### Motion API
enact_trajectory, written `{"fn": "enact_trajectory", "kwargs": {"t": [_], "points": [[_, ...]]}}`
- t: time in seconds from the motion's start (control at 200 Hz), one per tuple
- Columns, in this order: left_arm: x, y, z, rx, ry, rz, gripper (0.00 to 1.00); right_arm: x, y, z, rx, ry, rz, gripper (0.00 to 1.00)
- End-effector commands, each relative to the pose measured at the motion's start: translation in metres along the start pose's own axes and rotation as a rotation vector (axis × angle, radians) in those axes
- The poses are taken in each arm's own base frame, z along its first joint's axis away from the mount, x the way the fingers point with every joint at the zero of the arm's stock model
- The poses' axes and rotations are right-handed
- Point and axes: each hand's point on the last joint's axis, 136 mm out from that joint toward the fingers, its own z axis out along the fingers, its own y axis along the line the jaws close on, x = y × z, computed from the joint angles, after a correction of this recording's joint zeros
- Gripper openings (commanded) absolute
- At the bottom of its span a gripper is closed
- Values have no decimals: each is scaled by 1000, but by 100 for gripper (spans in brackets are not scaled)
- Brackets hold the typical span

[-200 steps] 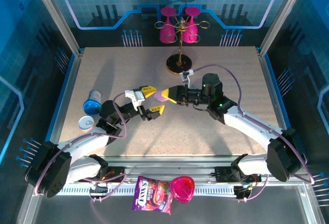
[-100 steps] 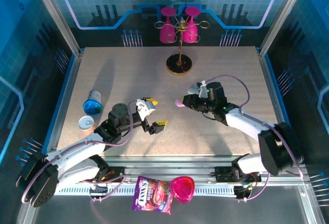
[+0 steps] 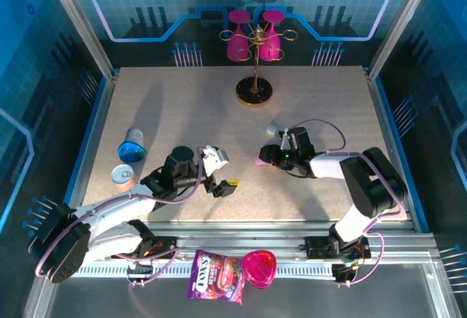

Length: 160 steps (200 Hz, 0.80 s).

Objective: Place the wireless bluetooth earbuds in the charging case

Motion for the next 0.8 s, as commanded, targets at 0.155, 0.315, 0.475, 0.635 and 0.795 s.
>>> {"fn": "enact_trajectory", "kwargs": {"t": [0.155, 0.315, 0.475, 0.635, 0.795], "points": [[-16, 75, -19, -350, -81, -78, 99, -30, -5, -48, 135, -131, -125, 88], [-10, 133, -54, -618, -101, -122, 99, -58, -9, -98, 302, -284, -359, 98], [12, 173, -92, -897, -31, -62, 99, -86, -23, -151, 468, -477, -501, 100], [56, 200, -113, -1017, -20, -120, 99, -104, -61, -167, 635, -588, -644, 100], [61, 218, -114, -1016, -104, -159, 99, -117, -77, -163, 591, -724, -675, 100]]}}
